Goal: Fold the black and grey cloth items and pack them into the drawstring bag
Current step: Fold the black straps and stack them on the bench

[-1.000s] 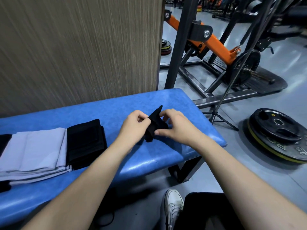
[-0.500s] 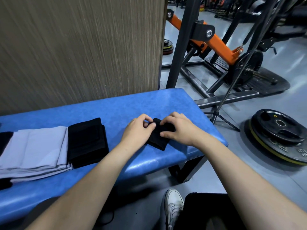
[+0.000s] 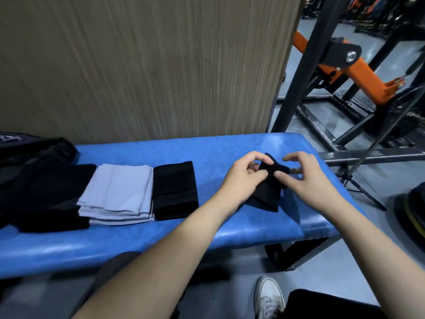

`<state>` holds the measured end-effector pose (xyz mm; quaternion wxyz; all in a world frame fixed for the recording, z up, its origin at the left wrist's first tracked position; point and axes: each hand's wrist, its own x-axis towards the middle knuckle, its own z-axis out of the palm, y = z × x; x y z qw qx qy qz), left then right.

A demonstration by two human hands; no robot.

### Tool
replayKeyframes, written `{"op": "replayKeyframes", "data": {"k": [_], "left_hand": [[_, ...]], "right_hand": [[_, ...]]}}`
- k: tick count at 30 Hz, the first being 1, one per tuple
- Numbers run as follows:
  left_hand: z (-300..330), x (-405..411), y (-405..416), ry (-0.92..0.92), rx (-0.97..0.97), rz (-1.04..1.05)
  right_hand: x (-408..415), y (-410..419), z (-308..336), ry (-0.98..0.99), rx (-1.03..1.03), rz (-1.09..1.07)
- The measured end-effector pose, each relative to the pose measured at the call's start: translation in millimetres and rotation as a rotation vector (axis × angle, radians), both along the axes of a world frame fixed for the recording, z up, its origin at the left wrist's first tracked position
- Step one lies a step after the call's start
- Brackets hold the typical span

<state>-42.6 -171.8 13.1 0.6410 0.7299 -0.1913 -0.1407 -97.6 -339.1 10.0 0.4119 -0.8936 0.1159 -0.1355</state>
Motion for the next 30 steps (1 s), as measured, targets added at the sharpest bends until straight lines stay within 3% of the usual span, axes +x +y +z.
{"op": "replayKeyframes", "data": {"k": [4, 6, 19, 30], "left_hand": [[19.8, 1.5, 17.1, 0.011, -0.151, 0.117], [28.0, 1.2, 29.8, 0.031, -0.173, 0.155], [37.7, 8.4, 134.7, -0.237, 0.139, 0.35], [27.2, 9.2, 189.4, -0.237, 0.382, 0.428]], "right_hand": [[2.3, 20.5, 16.2, 0.022, 0.523, 0.005], [4.4, 34.9, 22.1, -0.006, 0.63, 0.074], [30.8, 136.8, 42.0, -0.026, 0.511, 0.252], [41.9, 179.2, 38.0, 0.015, 0.418, 0.291]]}}
